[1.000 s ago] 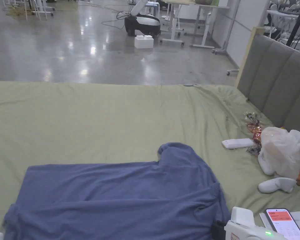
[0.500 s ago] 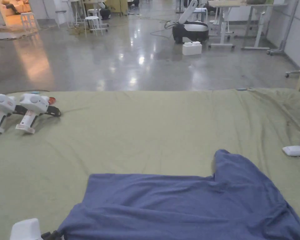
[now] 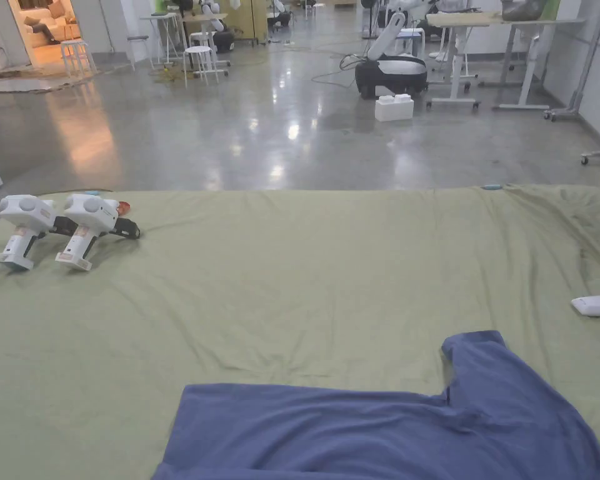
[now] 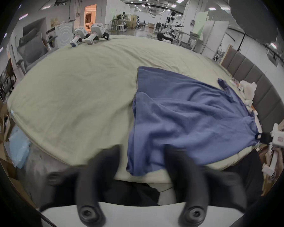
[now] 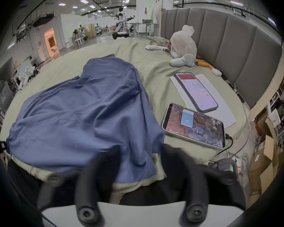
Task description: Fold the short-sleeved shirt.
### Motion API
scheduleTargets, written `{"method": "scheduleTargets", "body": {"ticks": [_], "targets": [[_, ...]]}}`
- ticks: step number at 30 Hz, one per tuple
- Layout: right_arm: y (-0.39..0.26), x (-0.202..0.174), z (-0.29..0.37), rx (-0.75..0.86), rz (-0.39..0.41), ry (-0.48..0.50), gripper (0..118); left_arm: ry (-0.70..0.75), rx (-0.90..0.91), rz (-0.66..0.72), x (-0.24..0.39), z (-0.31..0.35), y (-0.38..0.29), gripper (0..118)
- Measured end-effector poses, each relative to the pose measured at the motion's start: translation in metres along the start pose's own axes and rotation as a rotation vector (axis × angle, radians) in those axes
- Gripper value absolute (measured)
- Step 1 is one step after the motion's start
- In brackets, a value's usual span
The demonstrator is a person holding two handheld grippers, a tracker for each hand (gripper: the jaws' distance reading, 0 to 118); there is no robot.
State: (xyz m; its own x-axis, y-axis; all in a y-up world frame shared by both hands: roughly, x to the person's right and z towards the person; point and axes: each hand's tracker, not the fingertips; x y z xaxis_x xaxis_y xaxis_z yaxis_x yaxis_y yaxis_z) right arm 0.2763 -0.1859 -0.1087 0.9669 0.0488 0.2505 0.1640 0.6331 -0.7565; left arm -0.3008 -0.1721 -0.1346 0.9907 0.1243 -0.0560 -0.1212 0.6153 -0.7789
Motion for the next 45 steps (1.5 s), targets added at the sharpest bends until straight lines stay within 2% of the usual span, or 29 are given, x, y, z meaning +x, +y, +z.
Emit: {"method": "scheduleTargets", "body": {"ticks": [2,4,6,8,15,17,20,23,24,25,27,29,38,44,45], "targets": [[0.003,0.005,0.009,0.039,-0.006,0.028,70,0.044,0.066,-0.055,0.006,0.010,0.002,84],[0.010,0.011,0.025,0.109,-0.050,0.089,70,0.075,0.317,-0.072,0.010,0.034,0.010,84],[0.026,0.013,0.041,0.175,-0.074,0.164,70,0.060,0.450,-0.051,0.020,0.063,0.029,84],[0.043,0.011,0.061,0.261,-0.059,0.212,70,0.013,0.560,-0.074,0.036,0.093,0.048,84],[0.094,-0.018,0.157,0.630,0.014,0.285,69,-0.061,0.821,-0.278,0.101,0.183,0.079,84],[0.097,-0.025,0.173,0.696,0.040,0.276,69,-0.061,0.843,-0.283,0.111,0.194,0.080,83],[0.098,-0.035,0.192,0.762,0.083,0.271,59,-0.074,0.866,-0.263,0.120,0.205,0.078,72],[0.093,-0.044,0.205,0.777,0.123,0.268,34,-0.159,0.886,-0.220,0.119,0.211,0.074,38],[0.091,-0.046,0.207,0.788,0.132,0.268,18,-0.189,0.889,-0.199,0.118,0.213,0.073,23],[0.089,-0.048,0.208,0.799,0.140,0.270,10,-0.204,0.896,-0.189,0.117,0.215,0.071,13],[0.087,-0.052,0.212,0.801,0.149,0.270,6,-0.194,0.920,-0.188,0.117,0.219,0.069,0],[0.086,-0.054,0.212,0.801,0.153,0.271,0,-0.160,0.942,-0.211,0.117,0.223,0.065,0],[0.087,-0.057,0.208,0.791,0.138,0.281,0,-0.126,0.906,-0.260,0.123,0.224,0.063,0],[0.087,-0.055,0.191,0.751,0.148,0.282,0,-0.148,0.823,-0.164,0.115,0.202,0.073,0],[0.086,-0.054,0.186,0.730,0.144,0.288,0,-0.139,0.752,-0.136,0.109,0.188,0.080,1]]}}
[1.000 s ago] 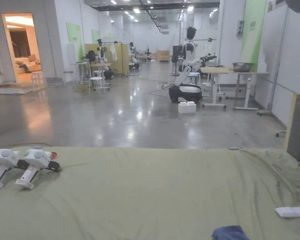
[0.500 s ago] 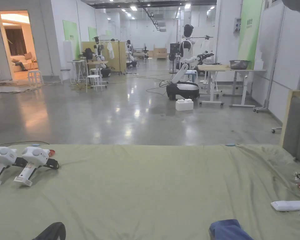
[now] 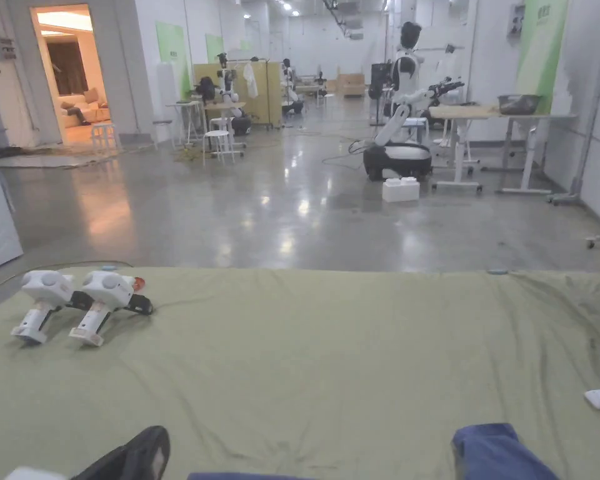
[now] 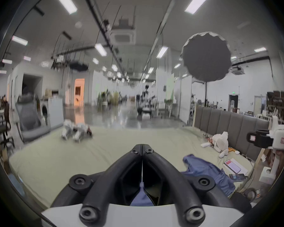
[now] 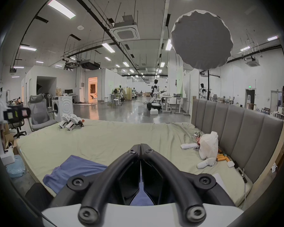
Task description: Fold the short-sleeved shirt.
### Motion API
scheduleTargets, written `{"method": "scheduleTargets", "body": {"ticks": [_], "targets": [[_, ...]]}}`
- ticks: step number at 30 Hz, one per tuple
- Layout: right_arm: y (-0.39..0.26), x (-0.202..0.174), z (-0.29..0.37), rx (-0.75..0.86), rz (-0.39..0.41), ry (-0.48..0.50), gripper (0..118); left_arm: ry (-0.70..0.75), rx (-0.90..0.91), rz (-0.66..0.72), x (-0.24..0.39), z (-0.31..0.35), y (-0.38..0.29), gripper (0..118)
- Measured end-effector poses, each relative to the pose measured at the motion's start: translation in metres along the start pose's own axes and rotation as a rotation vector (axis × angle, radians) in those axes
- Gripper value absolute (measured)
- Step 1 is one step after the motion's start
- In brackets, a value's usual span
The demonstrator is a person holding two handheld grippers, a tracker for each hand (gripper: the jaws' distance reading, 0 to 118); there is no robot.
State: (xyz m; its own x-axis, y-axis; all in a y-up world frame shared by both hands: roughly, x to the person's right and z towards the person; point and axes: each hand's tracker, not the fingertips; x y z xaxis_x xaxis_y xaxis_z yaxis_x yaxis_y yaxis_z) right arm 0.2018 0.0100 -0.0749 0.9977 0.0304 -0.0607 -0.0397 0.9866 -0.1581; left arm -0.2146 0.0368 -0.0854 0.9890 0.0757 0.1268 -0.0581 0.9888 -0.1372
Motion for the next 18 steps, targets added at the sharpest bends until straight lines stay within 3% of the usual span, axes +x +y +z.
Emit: {"method": "scheduleTargets", "body": {"ticks": [2,4,5,10,12,18], "targets": [[-0.009,0.005,-0.004,-0.041,-0.026,0.001,0,0.003,-0.156,0.082,-0.037,-0.057,-0.022,20],[-0.020,0.012,-0.008,-0.088,-0.057,0.001,0,-0.034,-0.244,0.163,-0.063,-0.096,-0.049,54],[-0.026,0.016,-0.011,-0.117,-0.069,-0.006,0,-0.025,-0.308,0.161,-0.066,-0.119,-0.055,64],[-0.051,0.037,-0.020,-0.205,-0.141,-0.031,0,0.091,-0.528,0.052,-0.085,-0.222,-0.109,66],[-0.059,0.046,-0.024,-0.244,-0.183,-0.039,0,0.093,-0.612,0.074,-0.097,-0.257,-0.130,66],[-0.077,0.063,-0.039,-0.329,-0.180,-0.104,0,0.138,-0.751,0.082,-0.115,-0.324,-0.176,63]]}}
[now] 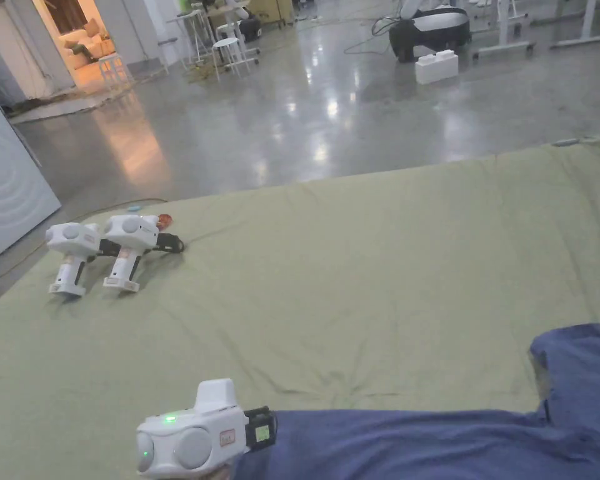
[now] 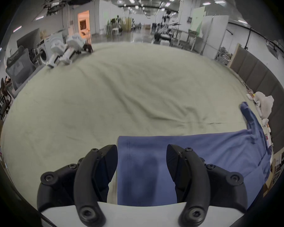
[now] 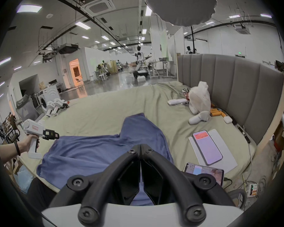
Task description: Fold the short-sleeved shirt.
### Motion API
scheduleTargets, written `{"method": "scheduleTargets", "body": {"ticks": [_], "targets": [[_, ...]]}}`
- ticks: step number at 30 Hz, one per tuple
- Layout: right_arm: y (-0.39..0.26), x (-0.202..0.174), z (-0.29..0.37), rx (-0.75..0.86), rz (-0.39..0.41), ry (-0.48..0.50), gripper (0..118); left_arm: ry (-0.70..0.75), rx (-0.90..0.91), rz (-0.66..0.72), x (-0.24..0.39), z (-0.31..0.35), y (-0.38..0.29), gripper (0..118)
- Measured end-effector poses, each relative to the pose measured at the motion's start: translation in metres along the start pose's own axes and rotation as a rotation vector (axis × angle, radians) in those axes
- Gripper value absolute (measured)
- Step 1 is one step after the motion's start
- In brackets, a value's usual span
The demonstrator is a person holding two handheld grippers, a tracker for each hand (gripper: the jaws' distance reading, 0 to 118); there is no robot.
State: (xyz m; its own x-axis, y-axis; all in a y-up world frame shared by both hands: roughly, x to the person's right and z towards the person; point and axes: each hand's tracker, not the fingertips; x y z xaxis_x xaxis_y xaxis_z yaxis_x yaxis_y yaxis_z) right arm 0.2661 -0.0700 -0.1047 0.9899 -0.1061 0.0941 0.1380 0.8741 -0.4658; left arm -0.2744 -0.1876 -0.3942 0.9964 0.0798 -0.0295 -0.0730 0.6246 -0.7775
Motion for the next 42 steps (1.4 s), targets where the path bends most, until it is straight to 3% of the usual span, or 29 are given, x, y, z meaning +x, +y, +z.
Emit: {"method": "scheduleTargets", "body": {"ticks": [3,5,12,16,17,18,19,20,22,25,26,28,29,34,36,39,42], "targets": [[-0.006,0.006,-0.007,-0.038,-0.029,-0.006,0,0.003,-0.021,0.022,-0.002,-0.012,-0.003,52],[-0.010,0.010,-0.012,-0.063,-0.040,-0.006,0,0.009,-0.040,0.018,0.000,-0.019,-0.006,24],[-0.008,0.015,-0.029,-0.099,-0.044,0.019,0,0.025,-0.065,0.011,0.010,-0.032,-0.010,11],[0.022,0.021,-0.071,-0.138,-0.007,0.057,2,0.040,-0.100,-0.016,0.011,-0.038,-0.006,10],[0.033,0.022,-0.093,-0.202,0.006,0.056,13,0.040,-0.107,-0.023,0.012,-0.039,-0.006,10],[0.041,0.026,-0.115,-0.258,0.008,0.046,52,0.041,-0.111,-0.030,0.012,-0.039,-0.005,10],[0.047,0.032,-0.142,-0.321,0.008,0.048,78,0.039,-0.117,-0.041,0.012,-0.037,-0.004,10],[0.050,0.037,-0.169,-0.357,-0.002,0.044,83,0.036,-0.122,-0.041,0.011,-0.037,-0.003,10],[0.051,0.049,-0.220,-0.406,-0.023,0.028,81,0.031,-0.133,-0.034,0.011,-0.037,-0.001,10],[0.043,0.062,-0.288,-0.567,-0.059,-0.091,79,0.034,-0.154,-0.048,0.013,-0.039,0.002,10],[0.040,0.064,-0.304,-0.600,-0.049,-0.124,73,0.037,-0.158,-0.060,0.014,-0.039,0.002,10],[0.031,0.066,-0.322,-0.626,-0.027,-0.126,45,0.040,-0.159,-0.067,0.016,-0.038,0.003,10],[0.026,0.066,-0.328,-0.652,-0.032,-0.114,44,0.041,-0.158,-0.068,0.016,-0.037,0.002,10],[0.035,0.050,-0.298,-0.573,0.096,-0.107,1,-0.008,-0.105,-0.046,0.008,-0.022,0.000,2],[0.047,0.051,-0.274,-0.502,0.096,-0.093,1,-0.031,-0.005,0.031,-0.001,0.003,-0.004,0],[0.054,0.054,-0.213,-0.389,-0.008,-0.033,1,-0.146,0.088,0.115,-0.021,0.069,-0.027,0],[0.043,0.047,-0.138,-0.319,0.019,-0.018,1,-0.158,0.125,0.110,-0.041,0.129,-0.062,0]]}}
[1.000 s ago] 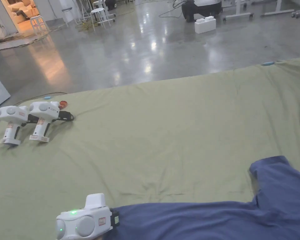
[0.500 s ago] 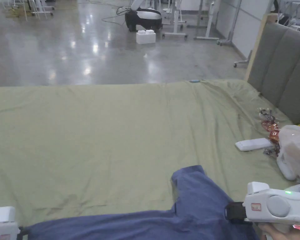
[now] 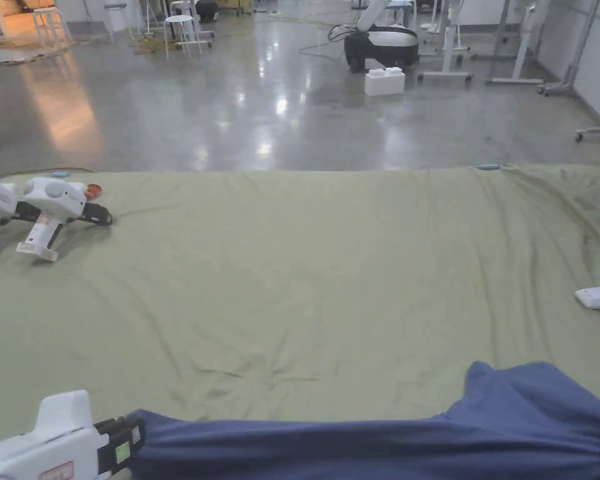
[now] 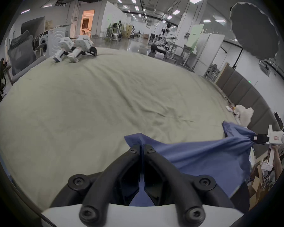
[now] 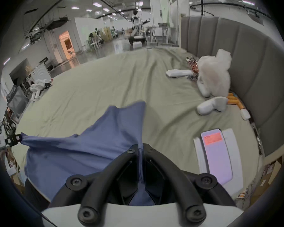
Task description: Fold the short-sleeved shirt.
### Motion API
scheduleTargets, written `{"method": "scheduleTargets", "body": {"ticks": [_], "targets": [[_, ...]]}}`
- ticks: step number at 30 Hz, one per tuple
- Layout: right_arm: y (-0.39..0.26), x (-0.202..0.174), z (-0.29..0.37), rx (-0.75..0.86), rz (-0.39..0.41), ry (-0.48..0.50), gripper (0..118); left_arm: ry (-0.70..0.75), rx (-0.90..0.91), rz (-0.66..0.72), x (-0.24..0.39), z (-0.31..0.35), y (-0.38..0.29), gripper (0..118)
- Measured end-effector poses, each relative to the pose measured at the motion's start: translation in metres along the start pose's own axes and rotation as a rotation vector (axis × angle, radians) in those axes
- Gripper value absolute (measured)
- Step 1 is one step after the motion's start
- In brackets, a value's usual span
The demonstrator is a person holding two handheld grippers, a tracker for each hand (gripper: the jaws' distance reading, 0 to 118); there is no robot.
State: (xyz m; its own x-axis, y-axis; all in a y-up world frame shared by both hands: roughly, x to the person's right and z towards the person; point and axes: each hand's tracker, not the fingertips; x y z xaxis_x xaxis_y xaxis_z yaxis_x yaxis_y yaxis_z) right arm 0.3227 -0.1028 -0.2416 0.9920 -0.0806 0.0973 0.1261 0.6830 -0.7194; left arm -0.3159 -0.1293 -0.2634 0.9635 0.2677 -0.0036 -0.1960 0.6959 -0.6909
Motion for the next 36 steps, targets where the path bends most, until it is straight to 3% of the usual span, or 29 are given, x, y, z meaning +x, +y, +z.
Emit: {"method": "scheduleTargets", "body": {"ticks": [5,6,9,11,13,14,15,16,17,18,24,27,32,35,36], "targets": [[-0.081,-0.003,0.074,0.026,0.017,0.014,1,-0.018,-0.006,0.020,-0.022,0.073,-0.059,0],[-0.098,-0.007,0.083,0.031,0.065,0.021,1,-0.024,-0.013,0.025,-0.025,0.082,-0.072,0],[-0.136,-0.014,0.092,-0.011,0.138,-0.015,1,-0.032,-0.063,0.007,-0.025,0.087,-0.103,0],[-0.149,-0.014,0.085,-0.030,0.122,-0.025,1,0.000,-0.088,-0.008,-0.024,0.082,-0.118,0],[-0.160,-0.012,0.078,-0.026,0.085,-0.019,2,0.006,-0.105,-0.003,-0.028,0.074,-0.130,28],[-0.163,-0.011,0.075,-0.018,0.066,-0.020,4,0.030,-0.119,-0.006,-0.027,0.071,-0.135,50],[-0.161,-0.008,0.070,-0.026,0.047,-0.019,20,0.031,-0.119,-0.008,-0.028,0.070,-0.139,78],[-0.163,-0.006,0.068,-0.025,0.028,-0.017,46,0.039,-0.123,-0.010,-0.029,0.070,-0.143,88],[-0.164,-0.005,0.068,-0.029,0.015,-0.021,67,0.066,-0.116,-0.009,-0.029,0.072,-0.146,89],[-0.164,-0.004,0.068,-0.033,0.008,-0.026,72,0.091,-0.097,-0.012,-0.028,0.076,-0.146,89],[-0.137,-0.007,0.117,0.167,-0.022,-0.016,72,0.092,0.219,-0.121,0.007,0.140,-0.104,89],[-0.113,-0.025,0.157,0.345,0.002,0.019,72,0.053,0.407,-0.193,0.045,0.182,-0.075,89],[-0.087,-0.065,0.207,0.569,0.112,0.073,72,0.036,0.642,-0.334,0.110,0.232,-0.049,88],[-0.077,-0.088,0.224,0.644,0.157,0.074,70,0.038,0.717,-0.382,0.138,0.249,-0.047,79],[-0.075,-0.094,0.225,0.650,0.166,0.089,65,0.010,0.724,-0.392,0.144,0.253,-0.048,70]]}}
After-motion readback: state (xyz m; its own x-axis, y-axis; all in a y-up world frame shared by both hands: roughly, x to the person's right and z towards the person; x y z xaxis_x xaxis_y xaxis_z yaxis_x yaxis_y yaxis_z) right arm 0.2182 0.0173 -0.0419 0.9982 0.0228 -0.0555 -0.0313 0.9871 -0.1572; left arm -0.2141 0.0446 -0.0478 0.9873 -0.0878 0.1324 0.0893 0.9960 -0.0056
